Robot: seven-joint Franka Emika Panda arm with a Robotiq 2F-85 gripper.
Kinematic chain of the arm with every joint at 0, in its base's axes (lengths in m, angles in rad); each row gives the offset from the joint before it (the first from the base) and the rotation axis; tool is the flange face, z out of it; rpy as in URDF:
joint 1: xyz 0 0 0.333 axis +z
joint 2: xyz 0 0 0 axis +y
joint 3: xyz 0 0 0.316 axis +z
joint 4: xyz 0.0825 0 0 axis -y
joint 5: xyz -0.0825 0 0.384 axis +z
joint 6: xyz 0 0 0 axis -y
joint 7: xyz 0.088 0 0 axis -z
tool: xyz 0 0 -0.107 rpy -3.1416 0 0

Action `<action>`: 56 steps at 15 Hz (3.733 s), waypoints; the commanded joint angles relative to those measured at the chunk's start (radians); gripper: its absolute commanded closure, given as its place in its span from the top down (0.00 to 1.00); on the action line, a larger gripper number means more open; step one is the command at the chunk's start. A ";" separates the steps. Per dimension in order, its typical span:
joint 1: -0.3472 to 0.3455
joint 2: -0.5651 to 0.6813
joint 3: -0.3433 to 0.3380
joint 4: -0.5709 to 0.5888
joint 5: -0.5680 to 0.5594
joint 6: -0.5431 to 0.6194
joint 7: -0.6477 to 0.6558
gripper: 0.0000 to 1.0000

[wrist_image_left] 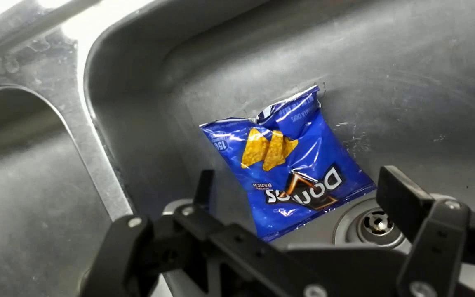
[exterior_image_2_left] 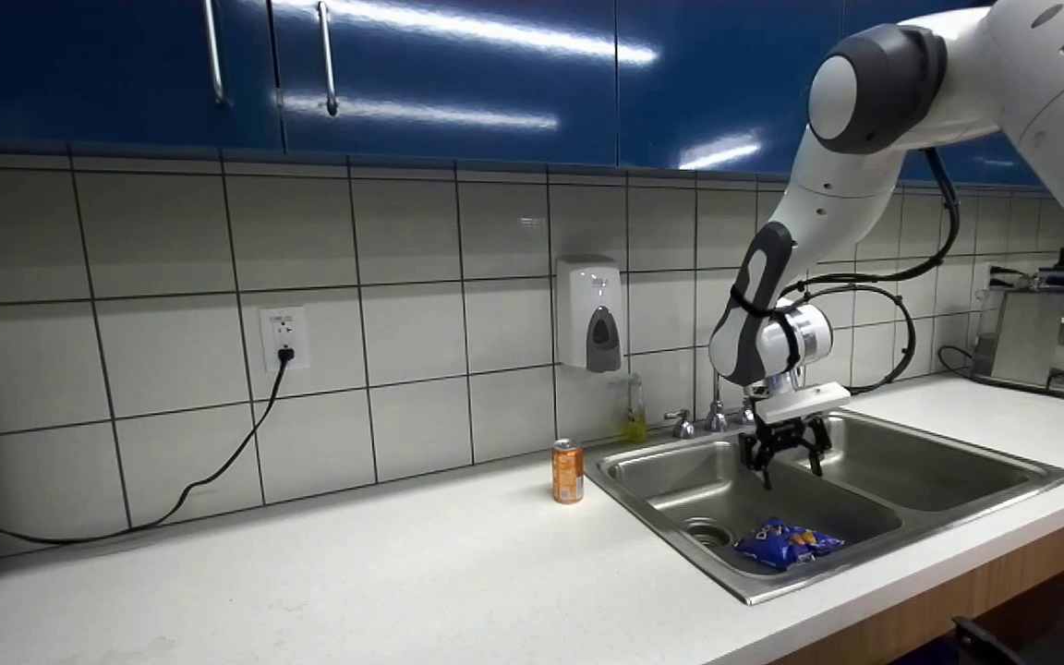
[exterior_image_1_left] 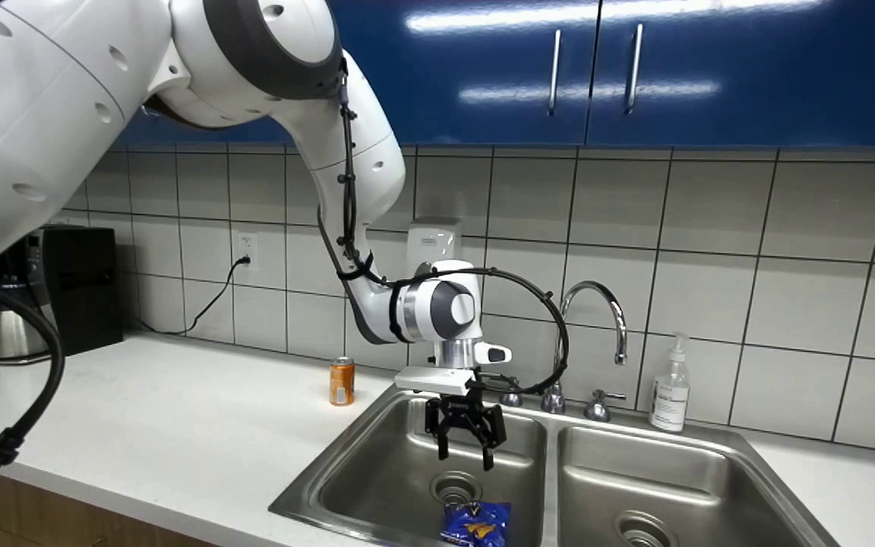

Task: Remove the blue Doritos from the sink and put it on the counter

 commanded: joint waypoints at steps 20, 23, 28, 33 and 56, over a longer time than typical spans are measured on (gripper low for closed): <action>0.002 0.135 0.015 0.097 0.030 -0.005 0.008 1.00; -0.005 0.186 0.012 0.145 0.046 -0.012 0.011 1.00; -0.020 0.269 0.003 0.233 0.069 -0.022 0.013 1.00; -0.032 0.336 -0.008 0.304 0.071 -0.029 0.014 1.00; -0.034 0.417 -0.019 0.370 0.066 -0.026 0.013 0.04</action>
